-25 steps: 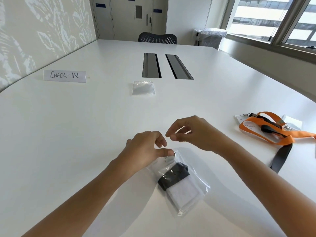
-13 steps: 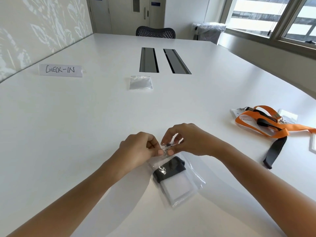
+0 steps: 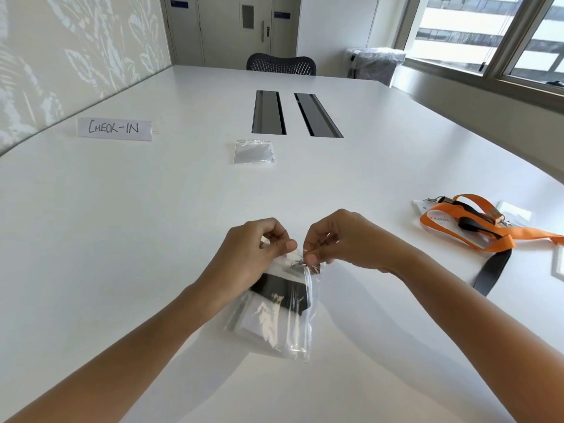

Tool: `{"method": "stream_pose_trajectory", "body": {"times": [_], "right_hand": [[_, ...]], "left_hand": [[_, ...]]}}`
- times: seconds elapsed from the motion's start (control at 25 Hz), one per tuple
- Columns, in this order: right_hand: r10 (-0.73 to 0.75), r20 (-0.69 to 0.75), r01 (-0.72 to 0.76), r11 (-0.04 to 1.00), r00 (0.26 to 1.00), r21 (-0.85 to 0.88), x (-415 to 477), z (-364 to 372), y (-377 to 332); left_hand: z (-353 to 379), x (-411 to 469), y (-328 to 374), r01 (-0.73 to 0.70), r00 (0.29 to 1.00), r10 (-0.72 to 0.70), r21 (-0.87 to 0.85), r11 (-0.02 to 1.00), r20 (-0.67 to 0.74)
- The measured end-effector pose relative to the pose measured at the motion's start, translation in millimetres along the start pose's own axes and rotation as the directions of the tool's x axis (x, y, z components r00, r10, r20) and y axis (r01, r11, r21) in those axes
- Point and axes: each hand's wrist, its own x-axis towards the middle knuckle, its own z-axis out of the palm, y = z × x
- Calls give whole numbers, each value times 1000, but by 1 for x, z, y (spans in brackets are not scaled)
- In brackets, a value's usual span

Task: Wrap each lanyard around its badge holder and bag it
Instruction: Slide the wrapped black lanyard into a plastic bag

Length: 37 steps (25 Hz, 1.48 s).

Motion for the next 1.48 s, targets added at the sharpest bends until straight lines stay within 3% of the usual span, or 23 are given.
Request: {"method": "stream_pose_trajectory", "body": {"times": [0.2,0.32,0.64,0.8,1.04,1.24,1.36,1.48], "right_hand": [[106,116,-142,918,988,370,0,5,2],[103,42,-111,888,994,446,1,6,1],[6,-239,68,952,971,300,3,8,-2],[-37,-262,93,974,964,205,3,4,-5],[-161,-300,177,984,940,25,5,1,-10],[1,-28,7,957,1000,291,13,4,-3],[-3,-133,66,881,991,468,15,8,-1],[-9,-217,112,877,976,467,16,6,1]], "left_hand": [[4,0,-3,-79,984,80,15,997,-159],[4,1,-8,-87,973,82,-13,996,-216],[-3,7,-10,-45,963,30,-50,998,-269],[-9,9,-9,-4,972,-30,-142,990,-234],[-1,9,-7,-57,958,-20,-259,964,-285],[8,8,-4,-132,922,14,-280,951,-387],[8,9,-5,-125,896,-7,-266,956,-444],[2,11,-11,-68,911,-50,-267,961,-409]]}}
